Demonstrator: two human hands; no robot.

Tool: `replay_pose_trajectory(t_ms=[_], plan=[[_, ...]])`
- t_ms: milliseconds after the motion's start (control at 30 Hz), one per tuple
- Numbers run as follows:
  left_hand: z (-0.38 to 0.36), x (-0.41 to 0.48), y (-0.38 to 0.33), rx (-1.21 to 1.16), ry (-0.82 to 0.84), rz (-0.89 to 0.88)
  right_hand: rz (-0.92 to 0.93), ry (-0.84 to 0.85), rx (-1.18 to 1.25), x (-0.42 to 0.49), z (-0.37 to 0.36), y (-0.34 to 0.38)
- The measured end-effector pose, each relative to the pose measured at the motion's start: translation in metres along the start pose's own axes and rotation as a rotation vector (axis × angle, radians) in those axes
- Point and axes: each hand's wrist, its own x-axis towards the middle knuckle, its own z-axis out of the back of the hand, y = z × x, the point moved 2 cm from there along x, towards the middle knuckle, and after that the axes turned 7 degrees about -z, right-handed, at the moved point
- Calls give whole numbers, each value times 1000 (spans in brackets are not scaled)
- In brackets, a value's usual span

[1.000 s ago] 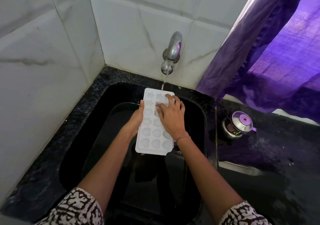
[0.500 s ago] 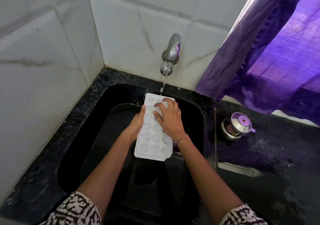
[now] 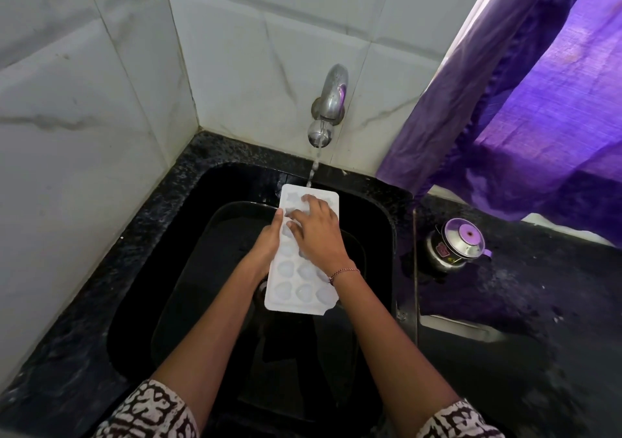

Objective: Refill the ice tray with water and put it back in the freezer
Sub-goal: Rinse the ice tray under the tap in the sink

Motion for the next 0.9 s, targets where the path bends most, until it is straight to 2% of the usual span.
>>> replay_pose_trajectory(t_ms=[100, 200, 367, 467, 567, 667, 800, 900], plan=[[2, 0, 1, -19, -18, 19, -72, -80, 142, -14, 0, -11], [4, 2, 1, -51, -38, 10, -350, -155, 462, -33, -4, -26], [1, 4, 7, -252, -153, 13, -812, 153, 1168, -73, -5, -46], [-4, 6, 11, -462, -206, -10, -853, 322, 1432, -93, -8, -49], [-6, 3, 16, -583, -220, -28, -796, 288, 1528, -96, -16, -46], [0, -1, 23, -636, -194, -27, -827, 213, 1563, -89, -17, -42], [19, -1, 33, -610, -216, -18, -750, 214, 1449, -80, -14, -42], [33, 0, 38, -687, -277, 8, -636, 173, 1275, -73, -9, -37]])
